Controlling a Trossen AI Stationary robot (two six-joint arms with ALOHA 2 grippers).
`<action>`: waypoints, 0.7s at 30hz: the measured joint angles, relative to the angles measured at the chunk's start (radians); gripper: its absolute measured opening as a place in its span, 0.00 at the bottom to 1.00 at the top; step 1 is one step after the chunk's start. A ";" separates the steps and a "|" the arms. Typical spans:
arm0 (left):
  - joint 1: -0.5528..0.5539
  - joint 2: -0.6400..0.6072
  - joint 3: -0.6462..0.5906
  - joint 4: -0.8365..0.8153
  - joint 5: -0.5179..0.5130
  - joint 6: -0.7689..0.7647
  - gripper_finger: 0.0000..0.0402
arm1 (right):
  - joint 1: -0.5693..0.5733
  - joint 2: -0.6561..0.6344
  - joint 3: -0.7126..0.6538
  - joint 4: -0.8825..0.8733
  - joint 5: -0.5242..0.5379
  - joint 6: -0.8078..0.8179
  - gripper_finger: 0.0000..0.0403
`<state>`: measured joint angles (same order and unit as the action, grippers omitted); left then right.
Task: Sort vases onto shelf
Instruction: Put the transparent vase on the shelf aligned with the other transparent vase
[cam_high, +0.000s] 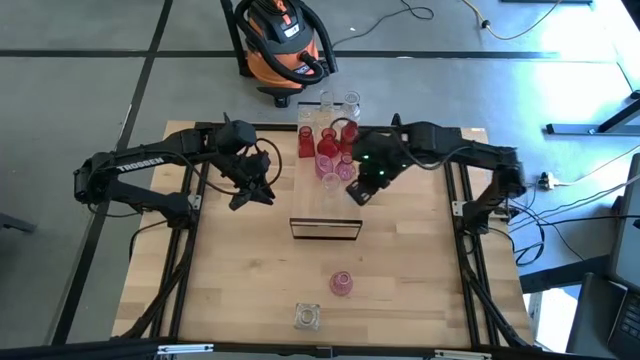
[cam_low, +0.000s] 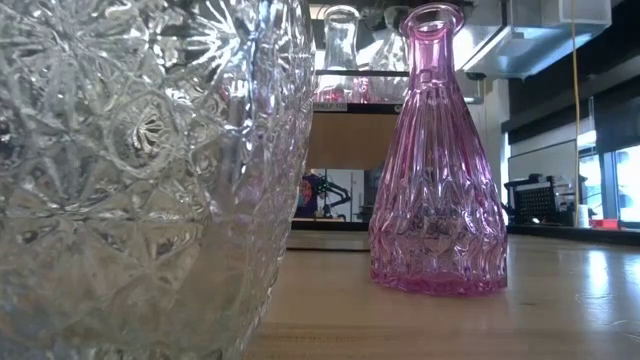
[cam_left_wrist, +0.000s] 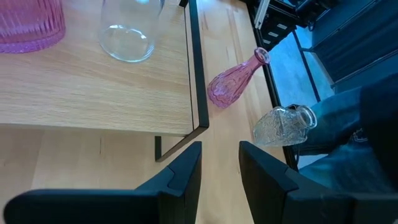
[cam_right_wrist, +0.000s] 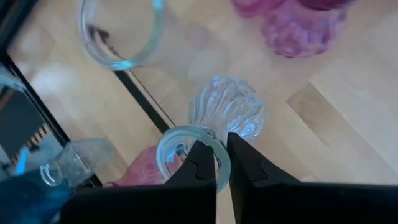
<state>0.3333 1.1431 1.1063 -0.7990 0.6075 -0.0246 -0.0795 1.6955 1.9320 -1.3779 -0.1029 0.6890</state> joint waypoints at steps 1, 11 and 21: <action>0.000 0.000 0.000 0.000 0.000 0.000 0.25 | 0.000 0.022 0.022 -0.013 -0.003 -0.013 0.00; 0.000 0.000 0.000 -0.001 0.000 0.000 0.25 | 0.000 0.107 0.103 -0.059 -0.012 -0.067 0.00; 0.000 0.000 0.000 -0.001 0.005 0.017 0.25 | 0.000 0.114 0.102 -0.062 -0.022 -0.070 0.01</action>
<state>0.3332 1.1431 1.1065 -0.8001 0.6125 -0.0078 -0.0795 1.8091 2.0342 -1.4395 -0.1249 0.6193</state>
